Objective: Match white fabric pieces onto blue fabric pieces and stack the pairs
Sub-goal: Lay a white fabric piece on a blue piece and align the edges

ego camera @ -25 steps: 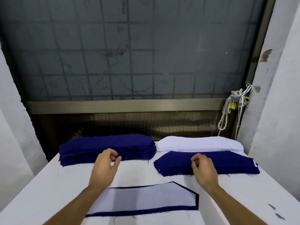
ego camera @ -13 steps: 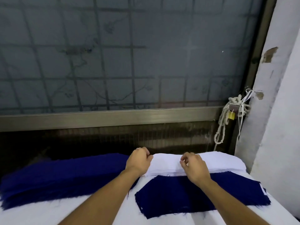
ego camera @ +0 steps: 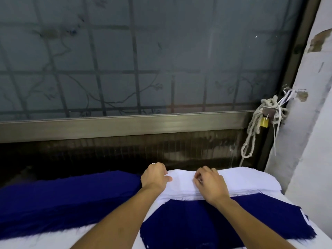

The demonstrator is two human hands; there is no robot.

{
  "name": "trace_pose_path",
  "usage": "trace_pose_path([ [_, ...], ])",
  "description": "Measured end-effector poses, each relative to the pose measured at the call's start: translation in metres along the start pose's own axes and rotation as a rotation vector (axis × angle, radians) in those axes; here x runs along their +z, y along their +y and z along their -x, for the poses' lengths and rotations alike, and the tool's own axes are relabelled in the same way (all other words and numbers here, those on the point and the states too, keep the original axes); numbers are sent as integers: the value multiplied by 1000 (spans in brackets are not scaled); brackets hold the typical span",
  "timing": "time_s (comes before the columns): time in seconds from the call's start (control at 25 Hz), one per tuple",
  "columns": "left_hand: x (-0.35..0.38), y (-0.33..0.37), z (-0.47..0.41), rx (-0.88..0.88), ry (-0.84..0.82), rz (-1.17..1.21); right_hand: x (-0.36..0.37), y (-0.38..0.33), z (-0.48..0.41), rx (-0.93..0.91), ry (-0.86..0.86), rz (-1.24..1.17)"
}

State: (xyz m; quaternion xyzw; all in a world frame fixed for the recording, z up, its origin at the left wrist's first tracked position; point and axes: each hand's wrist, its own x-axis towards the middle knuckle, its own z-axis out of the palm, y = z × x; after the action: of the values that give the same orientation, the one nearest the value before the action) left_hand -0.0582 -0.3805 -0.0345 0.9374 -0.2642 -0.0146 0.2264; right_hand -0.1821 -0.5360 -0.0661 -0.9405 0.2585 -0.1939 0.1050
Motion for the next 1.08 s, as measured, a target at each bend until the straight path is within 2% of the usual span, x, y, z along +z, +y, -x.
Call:
trace_pose_path([
  [0.28, -6, -2, 9, 16, 129, 190, 2, 2, 2, -14, 8, 14],
  [0.48, -5, -3, 11, 11, 146, 279, 3, 3, 6, -37, 9, 65],
  [0.6, -8, -1, 11, 55, 138, 154, 3, 3, 6, -36, 8, 69],
  [0.76, -10, 2, 13, 297, 219, -170, 4, 1, 8, -12, 52, 58],
  [0.88, -15, 6, 15, 470, 203, -284, 0, -13, 6, -129, 137, -75],
  [1.0, -26, 9, 24, 561, 203, -266, -9, -33, -2, -183, 137, -177],
  [1.08, -40, 6, 32, 522, 233, -140, -19, -39, -3, -173, 143, -179],
])
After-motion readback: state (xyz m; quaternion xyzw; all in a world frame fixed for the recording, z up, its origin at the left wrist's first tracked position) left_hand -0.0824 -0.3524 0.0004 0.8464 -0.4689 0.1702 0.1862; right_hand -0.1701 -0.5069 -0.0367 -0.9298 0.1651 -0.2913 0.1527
